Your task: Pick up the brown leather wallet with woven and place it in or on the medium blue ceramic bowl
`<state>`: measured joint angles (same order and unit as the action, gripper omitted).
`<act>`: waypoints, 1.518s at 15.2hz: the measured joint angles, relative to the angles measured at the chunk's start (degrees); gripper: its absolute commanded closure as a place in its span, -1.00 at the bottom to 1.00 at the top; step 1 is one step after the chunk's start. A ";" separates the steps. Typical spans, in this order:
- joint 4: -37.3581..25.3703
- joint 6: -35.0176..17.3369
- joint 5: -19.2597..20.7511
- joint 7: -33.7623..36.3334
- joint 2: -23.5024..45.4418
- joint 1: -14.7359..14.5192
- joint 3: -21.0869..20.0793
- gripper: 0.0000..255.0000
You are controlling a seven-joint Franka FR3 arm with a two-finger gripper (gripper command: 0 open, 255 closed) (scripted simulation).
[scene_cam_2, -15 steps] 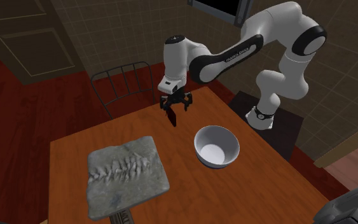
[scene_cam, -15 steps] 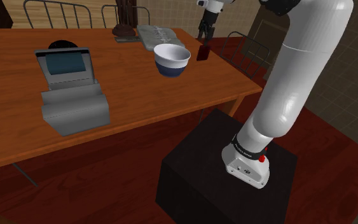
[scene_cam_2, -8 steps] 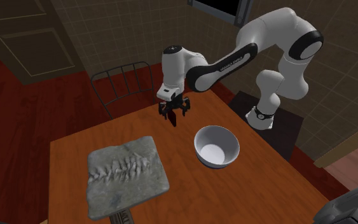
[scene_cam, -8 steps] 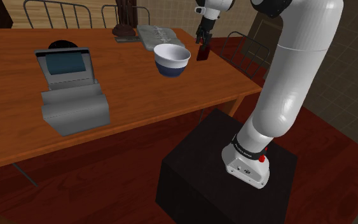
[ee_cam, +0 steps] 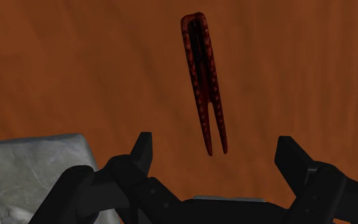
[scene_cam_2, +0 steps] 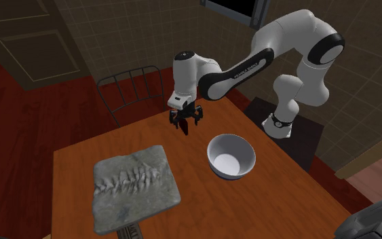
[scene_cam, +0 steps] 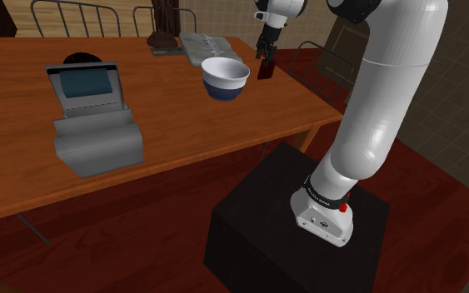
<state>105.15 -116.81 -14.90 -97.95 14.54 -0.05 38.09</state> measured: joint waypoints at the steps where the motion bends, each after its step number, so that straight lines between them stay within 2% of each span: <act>1: 0.00 0.00 0.00 0.00 0.00 0.00 0.00 1.00; 11: -0.27 0.32 0.09 0.11 -0.07 -0.03 0.02 1.00; 23: -6.33 8.13 2.34 1.99 -2.52 -0.29 0.75 1.00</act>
<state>98.82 -108.68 -12.56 -95.96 12.03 -0.35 38.84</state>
